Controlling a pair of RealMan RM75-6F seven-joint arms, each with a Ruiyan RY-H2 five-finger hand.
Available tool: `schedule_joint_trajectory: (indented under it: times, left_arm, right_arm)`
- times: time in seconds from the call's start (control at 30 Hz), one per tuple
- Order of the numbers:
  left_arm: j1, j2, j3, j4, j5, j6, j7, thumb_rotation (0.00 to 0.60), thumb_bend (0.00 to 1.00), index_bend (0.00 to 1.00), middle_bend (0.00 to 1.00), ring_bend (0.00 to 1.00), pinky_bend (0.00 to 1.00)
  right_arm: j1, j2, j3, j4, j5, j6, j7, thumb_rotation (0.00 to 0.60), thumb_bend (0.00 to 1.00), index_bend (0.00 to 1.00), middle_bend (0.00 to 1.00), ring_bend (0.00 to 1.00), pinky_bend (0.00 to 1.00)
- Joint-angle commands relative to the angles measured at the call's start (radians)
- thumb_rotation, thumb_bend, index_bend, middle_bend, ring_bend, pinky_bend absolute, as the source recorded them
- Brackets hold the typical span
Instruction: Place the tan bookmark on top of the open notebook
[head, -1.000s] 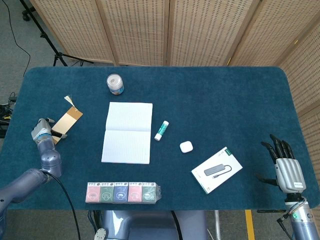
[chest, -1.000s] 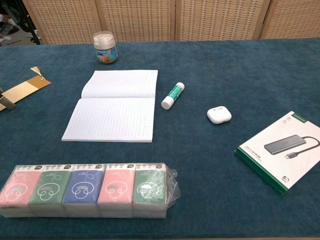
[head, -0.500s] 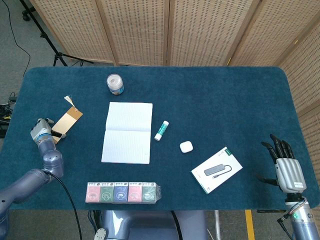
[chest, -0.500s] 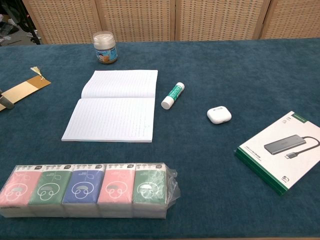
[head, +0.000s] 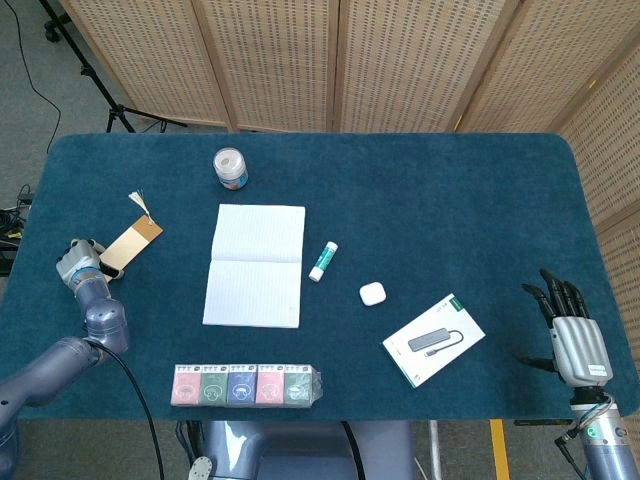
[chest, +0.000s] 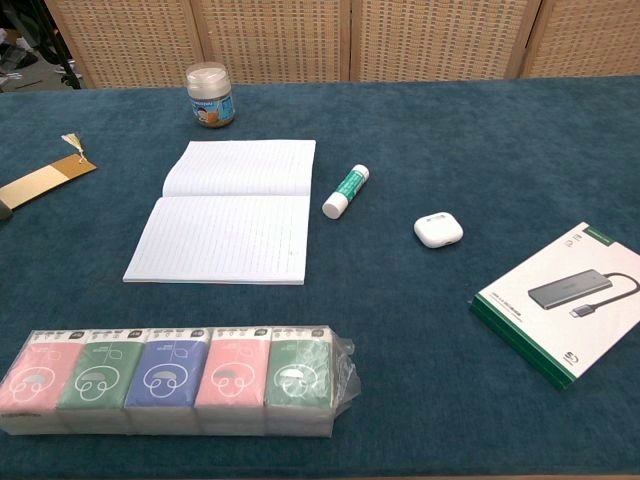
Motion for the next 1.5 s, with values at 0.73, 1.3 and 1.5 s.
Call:
schedule_joint_trajectory:
  times: [0.73,1.3,1.5]
  left_arm:
    - [0.154,0.300,-0.021,-0.494,0.388,0.082,-0.292,0.600,0.26,0.73,0.00,0.00,0.02]
    - [0.103,0.455,0.007,-1.088,0.653,0.299,-0.280,0.600,0.26,0.75,0.00,0.00,0.02]
    - [-0.041,0.351,0.074,-1.249,0.682,0.394,-0.132,0.600,0.25,0.76,0.00,0.00,0.02]
  right_arm:
    - [0.000,-0.001,-0.004,-0.005,-0.004,-0.001,-0.007,0.600,0.00,0.15,0.00,0.00,0.00]
    - [0.003,0.001,-0.001,-0.002,0.005,-0.010,0.001,0.600,0.00,0.15,0.00,0.00,0.00]
    - [0.004,0.005,0.000,0.003,0.008,-0.014,0.021,0.600,0.00,0.15,0.00,0.00,0.00]
